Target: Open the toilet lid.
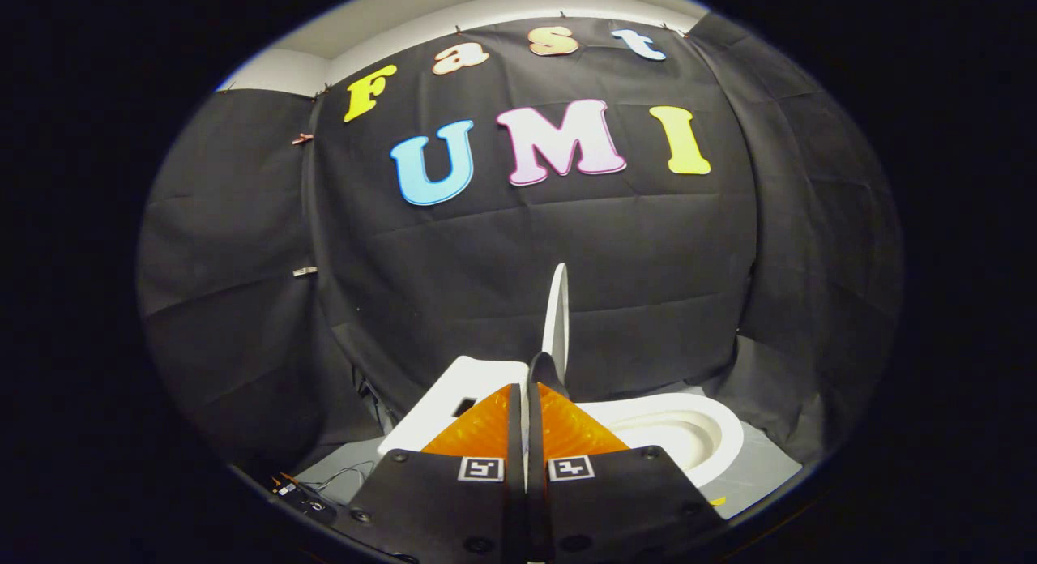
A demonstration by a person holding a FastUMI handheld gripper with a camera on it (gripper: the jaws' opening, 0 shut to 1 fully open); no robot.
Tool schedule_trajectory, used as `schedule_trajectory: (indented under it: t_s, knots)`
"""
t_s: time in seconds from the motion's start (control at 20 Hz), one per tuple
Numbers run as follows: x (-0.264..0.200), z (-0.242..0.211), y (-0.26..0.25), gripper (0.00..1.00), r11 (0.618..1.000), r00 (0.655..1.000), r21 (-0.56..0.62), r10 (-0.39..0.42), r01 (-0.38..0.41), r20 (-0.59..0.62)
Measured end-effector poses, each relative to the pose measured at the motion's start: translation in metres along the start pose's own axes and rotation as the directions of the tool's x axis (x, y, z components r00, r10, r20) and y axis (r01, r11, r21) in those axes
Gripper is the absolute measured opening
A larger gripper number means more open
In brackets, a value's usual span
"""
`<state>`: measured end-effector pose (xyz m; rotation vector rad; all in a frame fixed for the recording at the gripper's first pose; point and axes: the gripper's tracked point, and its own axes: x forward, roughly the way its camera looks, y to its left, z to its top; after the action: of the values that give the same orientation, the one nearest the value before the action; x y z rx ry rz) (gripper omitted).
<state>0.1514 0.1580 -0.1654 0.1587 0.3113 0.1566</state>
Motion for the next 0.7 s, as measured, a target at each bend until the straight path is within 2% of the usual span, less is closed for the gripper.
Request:
schedule_trajectory:
  t_s: [0.05, 0.1, 0.2, 0.3, 0.5, 0.7]
  knots:
    - [0.009, -0.006, 0.017, 0.06, 1.000, 1.000, -0.011, 0.028, -0.028, -0.014]
    - [0.011, -0.013, 0.022, 0.06, 0.998, 0.999, -0.055, 0.008, -0.010, -0.033]
    - [0.010, -0.019, 0.035, 0.06, 0.993, 0.999, -0.106, 0.037, -0.041, -0.035]
    - [0.005, -0.015, 0.041, 0.06, 0.993, 0.998, -0.101, 0.054, -0.056, -0.017]
    - [-0.010, 0.006, 0.021, 0.06, 0.996, 0.999, -0.084, 0.021, -0.017, 0.045]
    - [-0.017, 0.006, -0.003, 0.06, 0.998, 0.999, -0.063, -0.006, 0.008, 0.042]
